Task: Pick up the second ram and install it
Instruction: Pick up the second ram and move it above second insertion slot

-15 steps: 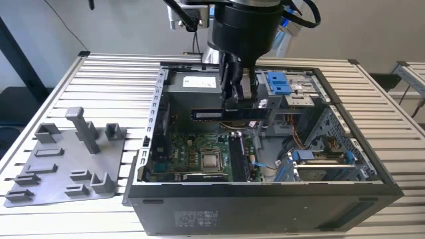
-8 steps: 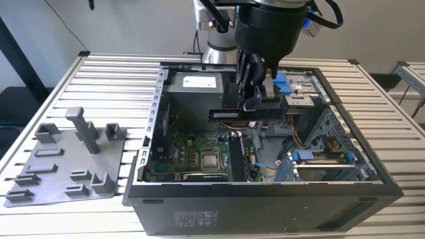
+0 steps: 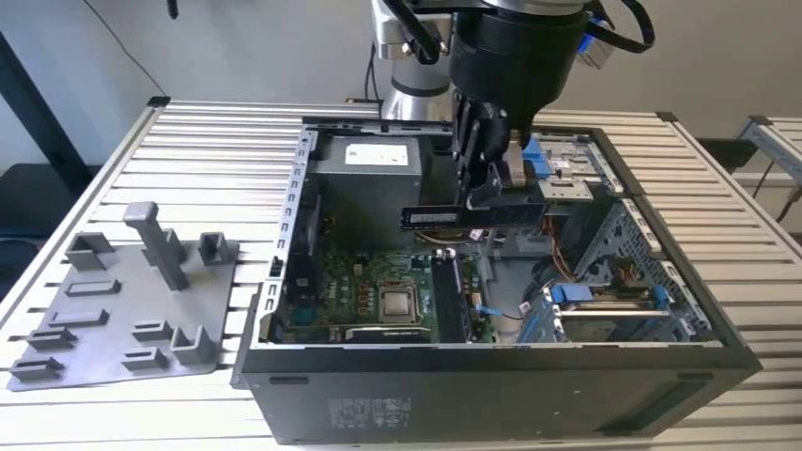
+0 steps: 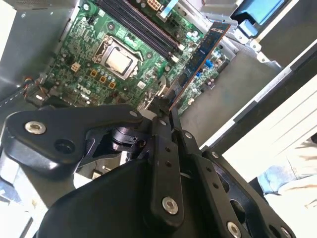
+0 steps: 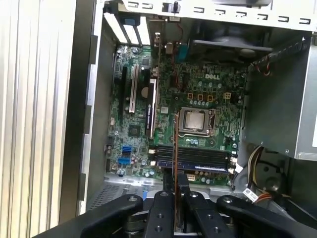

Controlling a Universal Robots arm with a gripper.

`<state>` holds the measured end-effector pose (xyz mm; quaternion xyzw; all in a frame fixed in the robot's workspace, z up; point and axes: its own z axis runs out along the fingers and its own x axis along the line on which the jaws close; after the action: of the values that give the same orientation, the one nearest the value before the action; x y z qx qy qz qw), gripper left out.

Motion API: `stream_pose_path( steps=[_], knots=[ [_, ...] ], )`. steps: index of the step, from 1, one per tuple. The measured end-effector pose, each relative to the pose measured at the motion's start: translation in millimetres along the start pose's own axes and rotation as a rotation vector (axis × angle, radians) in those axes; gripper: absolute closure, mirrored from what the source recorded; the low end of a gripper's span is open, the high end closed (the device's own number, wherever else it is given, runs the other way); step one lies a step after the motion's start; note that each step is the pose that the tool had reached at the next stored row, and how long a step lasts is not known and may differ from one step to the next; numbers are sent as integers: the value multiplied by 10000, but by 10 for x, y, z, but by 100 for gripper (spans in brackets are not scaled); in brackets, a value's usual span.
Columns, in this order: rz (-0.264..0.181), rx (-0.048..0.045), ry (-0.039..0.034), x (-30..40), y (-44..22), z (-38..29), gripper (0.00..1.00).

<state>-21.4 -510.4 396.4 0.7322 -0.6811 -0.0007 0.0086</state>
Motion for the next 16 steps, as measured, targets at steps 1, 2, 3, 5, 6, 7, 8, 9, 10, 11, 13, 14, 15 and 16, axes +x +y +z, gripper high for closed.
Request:
stream_pose_path(
  steps=[1, 2, 3, 5, 6, 7, 8, 9, 10, 11, 13, 14, 15, 16],
  knots=[
    [0, 32, 1, 0, 0, 1, 86],
    [0, 56, 2, 0, -1, 1, 86],
    [12, 63, 4, 0, -2, 1, 86],
    [84, 62, 6, -6, -2, -1, 86],
    [134, 63, 4, -12, -2, 0, 86],
    [186, 63, 2, -20, -3, 0, 86],
    [227, 61, 4, -29, -5, 0, 86],
    [244, 61, 9, -39, -13, 0, 86],
    [255, 60, 23, -54, -23, 0, 86],
    [261, 60, 35, -71, -33, 0, 86],
    [272, 58, 60, -104, -53, 0, 86],
    [277, 57, 72, -121, -62, 0, 86],
    [283, 56, 84, -138, -71, -1, 86],
    [289, 55, 94, -156, -79, 0, 86]
  ],
)
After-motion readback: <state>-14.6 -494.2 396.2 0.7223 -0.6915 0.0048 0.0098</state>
